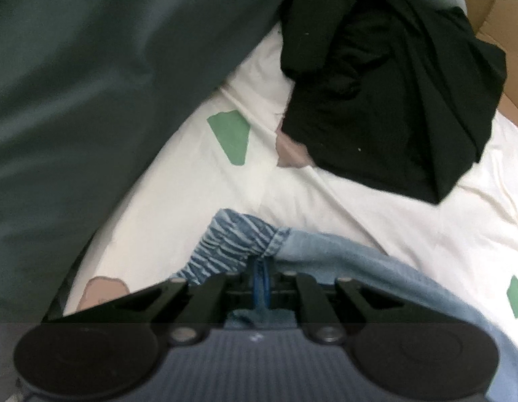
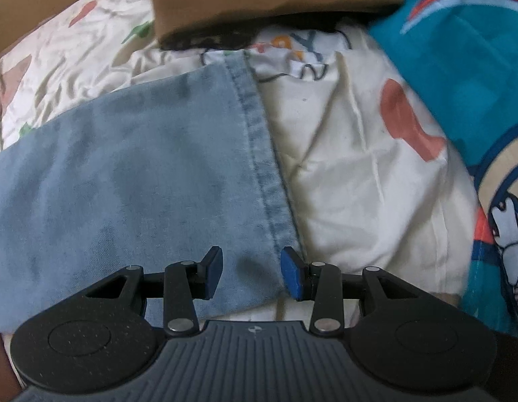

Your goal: Fold clothes

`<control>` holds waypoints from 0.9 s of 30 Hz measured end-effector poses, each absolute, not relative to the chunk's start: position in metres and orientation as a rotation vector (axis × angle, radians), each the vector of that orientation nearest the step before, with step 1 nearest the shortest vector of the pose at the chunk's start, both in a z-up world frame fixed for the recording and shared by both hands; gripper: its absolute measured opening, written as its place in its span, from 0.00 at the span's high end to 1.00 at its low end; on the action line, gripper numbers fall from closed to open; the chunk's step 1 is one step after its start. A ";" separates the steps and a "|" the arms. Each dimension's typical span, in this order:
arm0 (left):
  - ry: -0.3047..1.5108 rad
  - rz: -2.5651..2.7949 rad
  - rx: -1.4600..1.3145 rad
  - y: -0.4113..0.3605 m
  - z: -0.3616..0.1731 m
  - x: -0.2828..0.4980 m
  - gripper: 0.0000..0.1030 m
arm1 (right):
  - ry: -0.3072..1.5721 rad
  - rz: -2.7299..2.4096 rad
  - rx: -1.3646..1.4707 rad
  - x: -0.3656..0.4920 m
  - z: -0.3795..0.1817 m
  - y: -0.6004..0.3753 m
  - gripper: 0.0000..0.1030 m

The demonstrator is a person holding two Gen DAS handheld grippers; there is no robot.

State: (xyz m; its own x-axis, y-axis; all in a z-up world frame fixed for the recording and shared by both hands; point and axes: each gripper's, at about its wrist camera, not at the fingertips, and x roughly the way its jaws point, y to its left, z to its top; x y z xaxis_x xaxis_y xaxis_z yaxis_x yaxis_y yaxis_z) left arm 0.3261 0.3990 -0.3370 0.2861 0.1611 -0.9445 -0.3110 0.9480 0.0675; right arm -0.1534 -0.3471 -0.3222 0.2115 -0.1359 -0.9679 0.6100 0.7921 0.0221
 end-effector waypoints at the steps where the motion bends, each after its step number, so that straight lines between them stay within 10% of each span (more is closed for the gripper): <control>1: 1.240 0.315 -0.138 0.400 -0.338 0.326 0.95 | 1.256 -0.555 0.455 -0.156 -0.322 -0.350 0.56; 8: 1.267 0.304 -0.103 0.398 -0.322 0.320 0.93 | 1.225 -0.608 0.573 -0.184 -0.330 -0.372 0.56; 12: 1.258 0.303 -0.062 0.389 -0.303 0.304 0.63 | 1.174 -0.585 0.648 -0.194 -0.330 -0.374 0.56; 25: 1.275 0.251 -0.052 0.344 -0.242 0.215 0.61 | 1.049 -0.541 0.851 -0.226 -0.349 -0.384 0.55; 27: 1.293 0.241 -0.055 0.336 -0.237 0.197 0.61 | 1.015 -0.522 0.882 -0.230 -0.349 -0.386 0.78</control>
State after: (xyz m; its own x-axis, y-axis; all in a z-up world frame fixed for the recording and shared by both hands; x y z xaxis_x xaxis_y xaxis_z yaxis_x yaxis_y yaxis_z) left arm 0.1974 0.3357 -0.2370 0.2533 0.1460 -0.9563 -0.2078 0.9737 0.0936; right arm -0.2303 -0.3858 -0.3494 0.4542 0.0161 -0.8908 0.7342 0.5596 0.3845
